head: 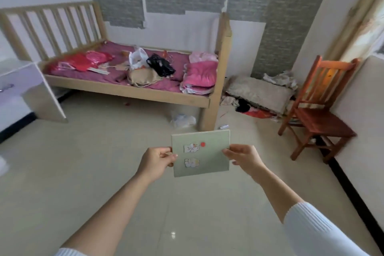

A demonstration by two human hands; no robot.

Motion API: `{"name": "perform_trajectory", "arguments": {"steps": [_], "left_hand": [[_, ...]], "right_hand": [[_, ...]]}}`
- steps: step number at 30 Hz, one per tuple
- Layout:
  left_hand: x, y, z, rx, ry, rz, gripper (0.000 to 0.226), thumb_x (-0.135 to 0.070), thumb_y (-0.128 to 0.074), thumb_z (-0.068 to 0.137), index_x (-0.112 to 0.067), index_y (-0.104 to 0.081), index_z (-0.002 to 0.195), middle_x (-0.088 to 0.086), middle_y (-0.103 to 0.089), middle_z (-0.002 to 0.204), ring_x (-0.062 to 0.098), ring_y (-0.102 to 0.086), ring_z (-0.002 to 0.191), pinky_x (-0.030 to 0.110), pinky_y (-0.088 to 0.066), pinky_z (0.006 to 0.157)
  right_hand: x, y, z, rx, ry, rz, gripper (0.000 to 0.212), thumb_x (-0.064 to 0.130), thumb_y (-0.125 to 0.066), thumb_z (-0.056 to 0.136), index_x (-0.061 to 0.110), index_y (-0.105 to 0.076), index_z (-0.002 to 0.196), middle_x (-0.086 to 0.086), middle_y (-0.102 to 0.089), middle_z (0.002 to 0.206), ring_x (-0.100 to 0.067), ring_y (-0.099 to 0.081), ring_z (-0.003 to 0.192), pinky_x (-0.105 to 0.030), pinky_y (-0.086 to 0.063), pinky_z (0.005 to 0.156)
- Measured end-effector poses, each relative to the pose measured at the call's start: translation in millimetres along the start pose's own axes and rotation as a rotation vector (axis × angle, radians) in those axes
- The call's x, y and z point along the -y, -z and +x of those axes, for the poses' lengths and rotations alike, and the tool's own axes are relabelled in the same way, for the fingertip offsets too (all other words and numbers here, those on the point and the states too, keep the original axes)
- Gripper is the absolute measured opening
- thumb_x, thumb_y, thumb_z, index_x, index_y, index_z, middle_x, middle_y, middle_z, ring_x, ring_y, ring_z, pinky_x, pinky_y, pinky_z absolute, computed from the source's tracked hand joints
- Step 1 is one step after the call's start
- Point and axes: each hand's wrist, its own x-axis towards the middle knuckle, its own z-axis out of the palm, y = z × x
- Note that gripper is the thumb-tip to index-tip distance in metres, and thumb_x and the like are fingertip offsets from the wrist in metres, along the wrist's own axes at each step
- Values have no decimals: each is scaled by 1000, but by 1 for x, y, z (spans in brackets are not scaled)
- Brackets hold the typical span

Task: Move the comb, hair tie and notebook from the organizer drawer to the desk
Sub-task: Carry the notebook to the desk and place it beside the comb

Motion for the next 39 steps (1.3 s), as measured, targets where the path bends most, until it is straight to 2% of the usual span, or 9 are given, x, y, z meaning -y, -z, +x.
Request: {"name": "perform_trajectory", "arguments": {"steps": [3, 8, 17, 20, 23, 28, 31, 36, 39], "left_hand": [[24, 87, 2, -105, 55, -20, 11, -10, -65, 85, -10, -75, 89, -2, -72, 68, 4, -61, 51, 9, -43, 49], [54, 214, 8, -277, 116, -72, 25, -10, -65, 84, -34, -71, 78, -10, -74, 65, 5, -65, 52, 6, -43, 46], [106, 398, 78, -538, 212, -234, 21, -11, -65, 83, -29, -73, 86, -11, -74, 63, 3, -67, 52, 17, -39, 50], [118, 458, 116, -637, 229, -283, 21, -9, -64, 83, -23, -74, 96, 0, -74, 74, 4, -65, 50, 12, -40, 46], [132, 514, 149, -751, 257, -363, 24, -8, -64, 83, -15, -73, 105, 7, -74, 82, 13, -67, 58, 17, -41, 52], [159, 603, 199, -973, 308, -581, 20, -5, -66, 81, -23, -75, 81, -7, -75, 63, 14, -72, 58, 12, -44, 45], [180, 657, 229, -1074, 341, -698, 20, -5, -69, 79, -22, -70, 69, -5, -73, 53, 20, -67, 59, 20, -42, 53], [226, 752, 274, -1148, 382, -890, 15, -6, -71, 79, -19, -65, 76, -8, -71, 50, 8, -68, 46, 11, -49, 41], [256, 817, 302, -1121, 374, -967, 14, -6, -71, 79, -18, -66, 84, -7, -75, 60, 11, -72, 56, 13, -51, 44]], "right_hand": [[37, -87, 38, 103, 22, 25, 8, 15, -70, 82, 14, -77, 87, 1, -67, 74, -7, -56, 65, -17, -43, 57], [104, -220, 100, 293, 60, -15, 15, 18, -71, 80, 30, -77, 74, 4, -71, 75, -8, -58, 70, -25, -46, 66], [212, -435, 246, 528, 73, 32, 15, 16, -74, 78, 18, -76, 92, -3, -75, 87, -15, -68, 72, -25, -54, 67], [242, -505, 299, 558, 14, 83, 24, 21, -76, 75, 12, -74, 96, -7, -73, 93, -20, -67, 78, -29, -51, 68], [263, -578, 340, 567, -80, 142, 30, 26, -78, 72, 12, -71, 98, -7, -70, 95, -22, -64, 85, -31, -50, 70], [294, -702, 378, 695, -248, 196, 36, 29, -75, 76, 8, -66, 104, -9, -68, 97, -22, -67, 85, -34, -54, 73], [315, -773, 395, 833, -262, 201, 31, 30, -72, 79, 12, -68, 103, -3, -73, 96, -18, -70, 90, -36, -52, 79], [352, -891, 432, 888, -242, 294, 13, 14, -64, 84, 15, -62, 97, -1, -73, 95, -14, -68, 88, -37, -49, 80], [376, -966, 465, 891, -244, 336, 13, 9, -59, 87, 13, -59, 100, -6, -71, 99, -19, -67, 89, -37, -51, 83]]}}
